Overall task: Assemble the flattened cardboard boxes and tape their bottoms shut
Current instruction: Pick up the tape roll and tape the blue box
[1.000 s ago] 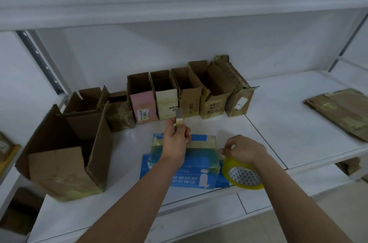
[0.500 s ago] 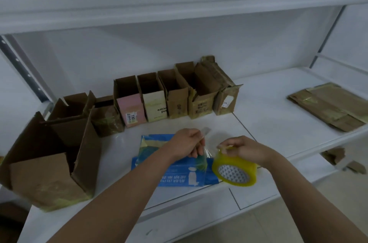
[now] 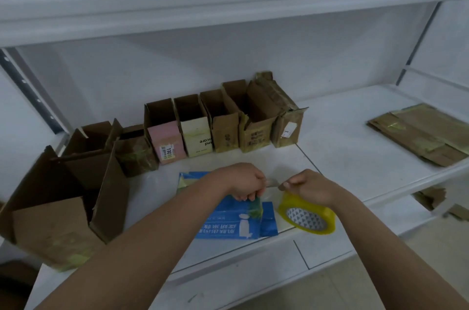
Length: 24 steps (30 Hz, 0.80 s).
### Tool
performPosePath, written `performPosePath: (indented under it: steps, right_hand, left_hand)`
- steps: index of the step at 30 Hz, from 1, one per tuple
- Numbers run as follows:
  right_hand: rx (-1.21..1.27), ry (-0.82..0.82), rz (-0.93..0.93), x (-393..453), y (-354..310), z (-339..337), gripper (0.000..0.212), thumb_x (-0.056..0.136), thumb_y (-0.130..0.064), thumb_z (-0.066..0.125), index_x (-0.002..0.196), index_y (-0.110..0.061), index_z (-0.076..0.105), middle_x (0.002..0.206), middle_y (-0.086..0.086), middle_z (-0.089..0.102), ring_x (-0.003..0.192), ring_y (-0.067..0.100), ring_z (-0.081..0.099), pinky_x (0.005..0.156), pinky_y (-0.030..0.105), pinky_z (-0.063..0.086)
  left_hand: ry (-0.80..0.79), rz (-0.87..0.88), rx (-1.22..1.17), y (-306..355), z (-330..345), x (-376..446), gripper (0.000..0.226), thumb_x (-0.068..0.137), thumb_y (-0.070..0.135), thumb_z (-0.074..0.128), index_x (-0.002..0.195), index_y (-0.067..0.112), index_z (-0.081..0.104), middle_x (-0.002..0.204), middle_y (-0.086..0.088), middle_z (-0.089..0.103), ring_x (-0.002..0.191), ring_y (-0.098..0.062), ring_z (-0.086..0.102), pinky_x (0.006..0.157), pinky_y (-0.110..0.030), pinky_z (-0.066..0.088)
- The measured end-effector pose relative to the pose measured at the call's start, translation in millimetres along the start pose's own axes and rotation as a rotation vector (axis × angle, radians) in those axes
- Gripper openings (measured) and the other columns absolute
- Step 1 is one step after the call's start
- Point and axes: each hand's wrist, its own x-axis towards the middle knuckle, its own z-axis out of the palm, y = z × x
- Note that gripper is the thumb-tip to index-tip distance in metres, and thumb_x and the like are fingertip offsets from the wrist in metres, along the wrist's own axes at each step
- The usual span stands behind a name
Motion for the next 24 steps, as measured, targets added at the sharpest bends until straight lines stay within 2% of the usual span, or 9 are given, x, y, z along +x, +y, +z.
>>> performPosePath:
  steps: [2, 5, 7, 11, 15, 18, 20, 22, 24]
  right_hand:
    - [-0.121, 0.078, 0.027, -2.7, -2.6, 0.3, 0.023, 0.095, -0.046, 0.052, 0.098, -0.037, 0.073, 0.106, -0.006, 0.067, 0.105, 0.016, 0.06, 0.093, 0.033, 0.046]
    - [-0.311, 0.206, 0.068, -13.6, -11.1, 1.4, 0.03, 0.096, -0.05, 0.045, 0.107, -0.038, 0.07, 0.103, -0.009, 0.064, 0.104, 0.018, 0.061, 0.084, 0.03, 0.044]
    - [-0.311, 0.244, 0.104, -19.3, -11.2, 2.7, 0.031, 0.096, -0.05, 0.045, 0.109, -0.036, 0.069, 0.106, -0.007, 0.064, 0.104, 0.019, 0.061, 0.081, 0.029, 0.042]
    - [-0.146, 0.258, 0.183, -23.9, -8.2, 10.2, 0.028, 0.093, -0.047, 0.051, 0.097, -0.03, 0.072, 0.097, -0.004, 0.068, 0.092, 0.02, 0.063, 0.075, 0.029, 0.041]
    - [-0.206, 0.325, 0.21, -27.0, -14.5, 19.0, 0.03, 0.096, -0.043, 0.045, 0.105, -0.027, 0.069, 0.101, -0.002, 0.066, 0.089, 0.02, 0.06, 0.074, 0.027, 0.038]
    - [-0.268, 0.339, 0.2, -33.3, -19.4, 20.9, 0.032, 0.098, -0.043, 0.042, 0.106, -0.025, 0.067, 0.107, -0.002, 0.067, 0.098, 0.022, 0.063, 0.074, 0.027, 0.037]
    - [-0.197, 0.323, 0.211, -35.4, -17.1, 18.3, 0.031, 0.097, -0.044, 0.044, 0.103, -0.027, 0.069, 0.104, -0.002, 0.067, 0.098, 0.022, 0.063, 0.076, 0.028, 0.038]
    - [-0.027, 0.289, 0.237, -32.7, -9.7, 15.8, 0.028, 0.092, -0.046, 0.051, 0.097, -0.027, 0.071, 0.101, -0.001, 0.068, 0.096, 0.023, 0.064, 0.081, 0.031, 0.044]
    - [0.13, 0.257, 0.239, -28.0, -3.8, 18.1, 0.026, 0.086, -0.046, 0.059, 0.082, -0.024, 0.072, 0.094, 0.001, 0.071, 0.091, 0.024, 0.066, 0.088, 0.038, 0.051]
  left_hand:
    - [-0.007, -0.065, 0.146, 12.6, 1.5, 7.3, 0.026, 0.102, 0.023, 0.041, 0.09, 0.013, 0.061, 0.082, -0.008, 0.061, 0.065, -0.016, 0.052, 0.058, -0.024, 0.045]
    - [0.022, -0.142, 0.36, 24.8, 9.1, 19.2, 0.032, 0.102, 0.024, 0.04, 0.114, 0.006, 0.063, 0.101, -0.014, 0.067, 0.076, -0.02, 0.057, 0.059, -0.026, 0.045]
    - [0.056, -0.133, 0.469, 27.8, 14.5, 23.9, 0.032, 0.102, 0.023, 0.04, 0.116, 0.007, 0.064, 0.099, -0.01, 0.065, 0.075, -0.019, 0.055, 0.058, -0.027, 0.042]
    - [0.117, -0.084, 0.576, 26.1, 20.7, 26.6, 0.034, 0.102, 0.028, 0.038, 0.122, 0.013, 0.06, 0.11, -0.006, 0.061, 0.089, -0.021, 0.054, 0.068, -0.029, 0.038]
    - [0.13, -0.086, 0.616, 22.8, 23.2, 24.6, 0.034, 0.101, 0.026, 0.038, 0.122, 0.013, 0.06, 0.112, -0.006, 0.061, 0.093, -0.021, 0.056, 0.068, -0.029, 0.038]
    - [0.136, -0.078, 0.586, 20.8, 22.5, 17.5, 0.034, 0.103, 0.026, 0.036, 0.122, 0.01, 0.059, 0.117, -0.009, 0.059, 0.1, -0.023, 0.055, 0.073, -0.029, 0.037]
    - [0.133, -0.023, 0.508, 19.4, 18.3, 8.4, 0.037, 0.105, 0.028, 0.032, 0.119, 0.008, 0.059, 0.115, -0.011, 0.059, 0.101, -0.026, 0.054, 0.074, -0.03, 0.036]
    - [0.13, 0.048, 0.349, 11.6, 14.9, -2.1, 0.036, 0.105, 0.026, 0.031, 0.109, 0.005, 0.06, 0.107, -0.014, 0.061, 0.093, -0.025, 0.053, 0.072, -0.031, 0.037]
    - [0.174, 0.096, 0.062, -3.8, 14.4, -10.9, 0.033, 0.104, 0.021, 0.035, 0.09, 0.006, 0.061, 0.091, -0.011, 0.064, 0.082, -0.022, 0.056, 0.072, -0.031, 0.044]
